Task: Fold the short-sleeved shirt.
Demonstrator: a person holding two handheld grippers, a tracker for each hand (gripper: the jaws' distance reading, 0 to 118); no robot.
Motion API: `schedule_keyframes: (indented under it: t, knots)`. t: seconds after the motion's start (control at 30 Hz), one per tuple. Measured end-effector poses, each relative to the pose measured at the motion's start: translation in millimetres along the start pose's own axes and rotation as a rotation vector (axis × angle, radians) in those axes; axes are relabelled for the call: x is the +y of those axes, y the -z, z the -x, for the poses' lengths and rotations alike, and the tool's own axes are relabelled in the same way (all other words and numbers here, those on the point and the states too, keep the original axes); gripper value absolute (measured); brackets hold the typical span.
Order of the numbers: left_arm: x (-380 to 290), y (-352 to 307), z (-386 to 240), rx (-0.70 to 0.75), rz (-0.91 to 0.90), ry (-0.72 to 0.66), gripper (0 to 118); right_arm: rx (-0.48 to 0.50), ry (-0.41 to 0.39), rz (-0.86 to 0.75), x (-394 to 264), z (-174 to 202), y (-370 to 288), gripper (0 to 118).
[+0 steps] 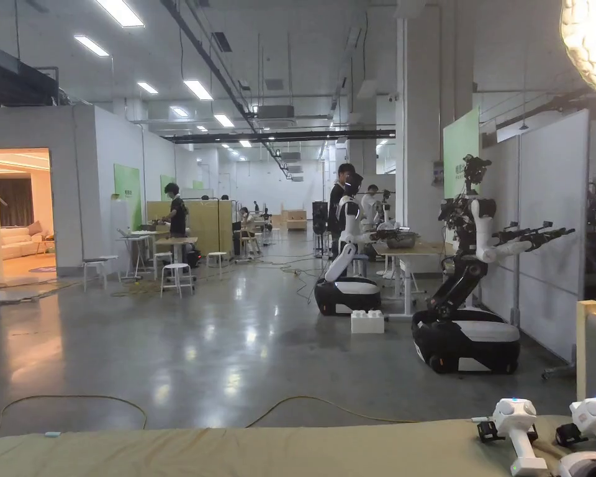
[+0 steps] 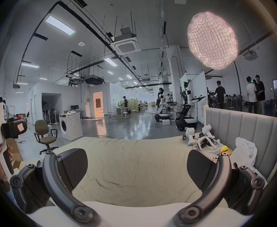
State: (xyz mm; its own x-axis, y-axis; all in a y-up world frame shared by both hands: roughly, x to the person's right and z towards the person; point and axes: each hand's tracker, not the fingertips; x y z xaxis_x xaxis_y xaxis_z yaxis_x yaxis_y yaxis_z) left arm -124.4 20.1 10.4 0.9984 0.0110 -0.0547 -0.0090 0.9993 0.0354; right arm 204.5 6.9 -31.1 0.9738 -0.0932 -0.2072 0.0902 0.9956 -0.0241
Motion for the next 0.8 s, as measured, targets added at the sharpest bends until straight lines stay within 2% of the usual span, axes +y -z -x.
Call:
schedule_keyframes:
  t: [0.3, 0.4, 0.5, 0.57, 0.63, 0.7, 0.8]
  knots:
    - [-2.1, -1.4, 2.6, -0.003, 0.021, -0.005, 118, -0.013, 0.039, 0.006, 3.1, -8.2, -1.1, 118]
    - [-2.0, -2.8, 3.1, 0.001, 0.017, -0.004, 118, -0.010, 0.073, -0.001, 5.9, -10.7, -3.9, 118]
    - [-0.8, -4.6, 5.2, -0.001, 0.017, -0.008, 118, -0.060, 0.127, 0.015, 11.9, -11.8, -1.8, 118]
    - [0.2, -4.7, 6.1, -0.003, 0.017, -0.011, 118, -0.051, 0.188, 0.042, 16.2, -16.3, 1.5, 118]
    - [-0.7, -4.3, 7.8, 0.011, 0.013, -0.018, 118, -0.027, 0.291, 0.101, 21.7, -20.8, 4.6, 118]
    - [1.4, -2.9, 9.4, 0.040, 0.001, -0.037, 118, -0.097, 0.392, 0.182, 26.4, -19.1, 7.5, 118]
    - [2.3, -2.2, 15.1, 0.022, 0.005, -0.075, 118, -0.182, 0.476, 0.317, 32.0, -17.0, 12.0, 118]
